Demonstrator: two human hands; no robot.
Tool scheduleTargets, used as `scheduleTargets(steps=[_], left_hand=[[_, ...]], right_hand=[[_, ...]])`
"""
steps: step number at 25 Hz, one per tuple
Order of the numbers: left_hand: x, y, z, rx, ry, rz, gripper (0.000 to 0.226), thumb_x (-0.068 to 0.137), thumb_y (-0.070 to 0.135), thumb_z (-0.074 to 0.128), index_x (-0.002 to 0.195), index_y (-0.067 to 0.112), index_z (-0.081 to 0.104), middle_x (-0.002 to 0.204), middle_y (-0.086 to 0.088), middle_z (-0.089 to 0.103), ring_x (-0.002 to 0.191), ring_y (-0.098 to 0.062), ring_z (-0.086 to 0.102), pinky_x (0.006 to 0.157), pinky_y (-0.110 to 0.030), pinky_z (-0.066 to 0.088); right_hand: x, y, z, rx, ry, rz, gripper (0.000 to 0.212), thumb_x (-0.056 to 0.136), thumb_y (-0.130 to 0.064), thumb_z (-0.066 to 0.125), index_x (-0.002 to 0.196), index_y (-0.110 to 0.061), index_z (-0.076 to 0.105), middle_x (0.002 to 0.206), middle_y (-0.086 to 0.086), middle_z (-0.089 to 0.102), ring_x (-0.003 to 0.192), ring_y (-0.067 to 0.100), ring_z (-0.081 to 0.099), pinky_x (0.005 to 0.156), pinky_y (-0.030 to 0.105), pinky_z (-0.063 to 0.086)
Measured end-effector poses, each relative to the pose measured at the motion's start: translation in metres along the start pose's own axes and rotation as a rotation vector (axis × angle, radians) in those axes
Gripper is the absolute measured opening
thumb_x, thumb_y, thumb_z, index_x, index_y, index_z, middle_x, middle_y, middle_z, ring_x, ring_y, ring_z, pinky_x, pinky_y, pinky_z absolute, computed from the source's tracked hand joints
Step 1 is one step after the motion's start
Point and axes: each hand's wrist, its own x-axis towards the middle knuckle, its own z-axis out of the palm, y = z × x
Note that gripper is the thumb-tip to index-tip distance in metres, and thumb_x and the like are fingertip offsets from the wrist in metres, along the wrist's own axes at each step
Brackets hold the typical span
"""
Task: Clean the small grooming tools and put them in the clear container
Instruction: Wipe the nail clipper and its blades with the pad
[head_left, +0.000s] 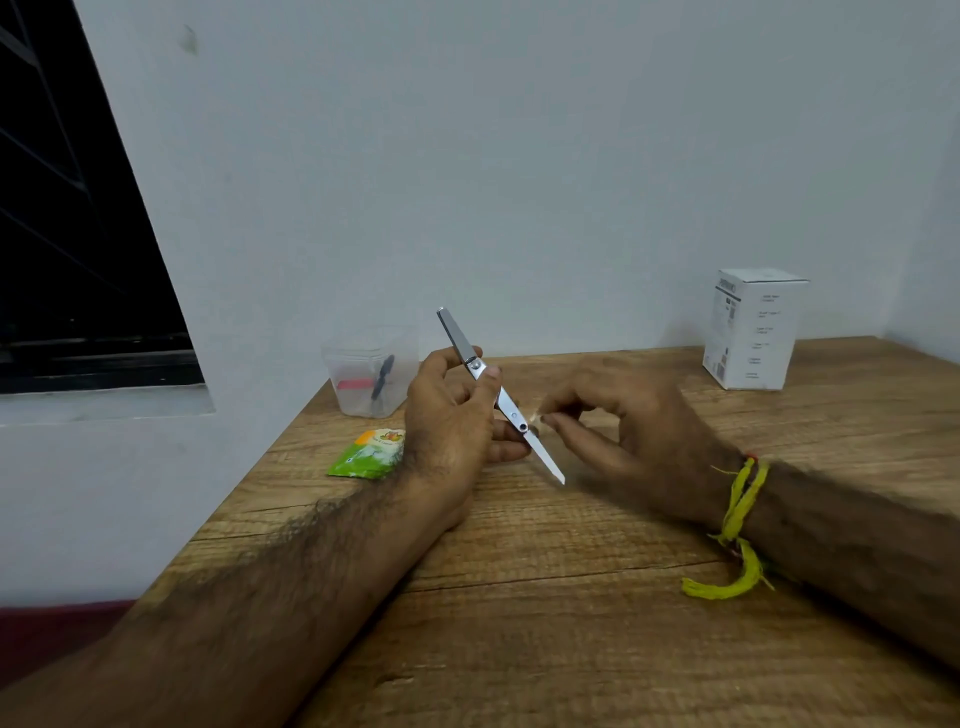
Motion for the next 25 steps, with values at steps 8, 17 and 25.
scheduleTargets(steps=[8,17,25], left_hand=[[0.0006,-0.0034,-0.0012,0.001,0.005,0.032,0.022,0.101,0.012,0.059,0.122,0.014,0.053,0.083,-0.02,0.069,0.048,-0.021,0.067,0.044,-0.031,0.056],[0.0004,-0.0038,-0.0003,-0.002,-0.003,0.036,0.024,0.1,0.012,0.06,0.123,0.016,0.054,0.083,-0.02,0.069,0.048,-0.022,0.068,0.044,-0.031,0.057],[-0.0009,-0.0027,0.0006,-0.011,-0.006,0.035,0.025,0.1,0.012,0.06,0.124,0.016,0.054,0.079,-0.017,0.067,0.047,-0.022,0.068,0.044,-0.032,0.058]], right_hand=[[-0.002,-0.0036,0.0035,-0.097,-0.164,-0.118,0.012,0.092,-0.022,0.065,0.096,-0.016,0.073,0.094,-0.003,0.068,0.079,0.017,0.062,0.068,0.039,0.051],[-0.0022,-0.0018,0.0021,-0.116,-0.147,-0.103,0.011,0.091,-0.022,0.066,0.094,-0.016,0.074,0.094,-0.004,0.068,0.081,0.016,0.063,0.069,0.038,0.051],[-0.0022,-0.0027,0.003,-0.128,-0.144,-0.096,0.009,0.087,-0.021,0.069,0.092,-0.017,0.075,0.092,-0.004,0.068,0.077,0.018,0.064,0.066,0.039,0.051]])
